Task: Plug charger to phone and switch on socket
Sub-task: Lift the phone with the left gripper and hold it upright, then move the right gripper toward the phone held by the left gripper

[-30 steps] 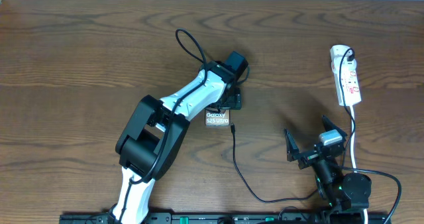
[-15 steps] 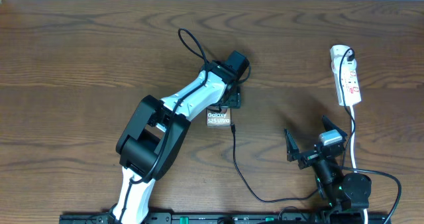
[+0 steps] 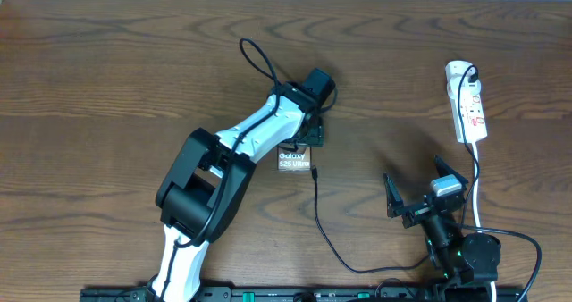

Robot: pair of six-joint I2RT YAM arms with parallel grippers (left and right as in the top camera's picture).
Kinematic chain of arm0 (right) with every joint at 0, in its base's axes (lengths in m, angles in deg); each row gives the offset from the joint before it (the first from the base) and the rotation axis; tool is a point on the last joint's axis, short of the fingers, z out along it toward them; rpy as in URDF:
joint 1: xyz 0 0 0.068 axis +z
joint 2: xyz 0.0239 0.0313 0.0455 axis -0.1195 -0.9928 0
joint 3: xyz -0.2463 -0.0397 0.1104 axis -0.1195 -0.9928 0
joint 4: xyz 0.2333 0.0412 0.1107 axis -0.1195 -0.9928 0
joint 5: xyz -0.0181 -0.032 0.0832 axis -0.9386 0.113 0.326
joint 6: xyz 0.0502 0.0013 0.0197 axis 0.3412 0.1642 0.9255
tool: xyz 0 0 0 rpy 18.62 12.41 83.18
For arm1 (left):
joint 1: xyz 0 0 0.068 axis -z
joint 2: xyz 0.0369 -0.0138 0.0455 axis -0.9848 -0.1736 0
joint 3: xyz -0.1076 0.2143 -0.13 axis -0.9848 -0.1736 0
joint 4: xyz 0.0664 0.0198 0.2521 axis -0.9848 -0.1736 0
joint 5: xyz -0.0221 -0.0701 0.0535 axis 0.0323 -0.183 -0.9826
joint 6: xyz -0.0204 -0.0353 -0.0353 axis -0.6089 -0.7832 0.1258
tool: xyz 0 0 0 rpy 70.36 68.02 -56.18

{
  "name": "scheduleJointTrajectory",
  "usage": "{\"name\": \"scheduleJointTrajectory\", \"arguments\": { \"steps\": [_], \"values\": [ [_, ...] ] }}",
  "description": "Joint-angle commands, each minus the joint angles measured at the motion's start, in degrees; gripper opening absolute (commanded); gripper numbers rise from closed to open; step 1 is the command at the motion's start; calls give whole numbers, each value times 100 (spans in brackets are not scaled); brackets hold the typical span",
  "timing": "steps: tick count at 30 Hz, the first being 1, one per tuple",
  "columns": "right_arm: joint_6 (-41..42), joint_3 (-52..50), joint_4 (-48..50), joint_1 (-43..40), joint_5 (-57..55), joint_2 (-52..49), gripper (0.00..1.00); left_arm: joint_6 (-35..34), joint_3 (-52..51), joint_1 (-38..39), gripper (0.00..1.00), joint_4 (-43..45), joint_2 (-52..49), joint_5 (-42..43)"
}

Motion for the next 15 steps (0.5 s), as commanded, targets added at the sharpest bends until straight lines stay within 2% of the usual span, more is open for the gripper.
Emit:
{"name": "scheduleJointTrajectory", "arguments": {
  "steps": [1, 6, 13, 15],
  "values": [
    [-26, -9, -26, -9, -61, 9, 99, 155, -267, -151, 78, -164, -105, 472],
    [-17, -9, -24, -9, -28, 9, 99, 249, -267, -269, 77, -168, -9, 914],
    [-2, -9, -22, -9, 72, 9, 99, 756, -267, -450, 78, -116, -7, 2114],
    [321, -9, 4, -9, 232, 9, 99, 850, -267, -492, 78, -70, -7, 2448]
  ]
}}
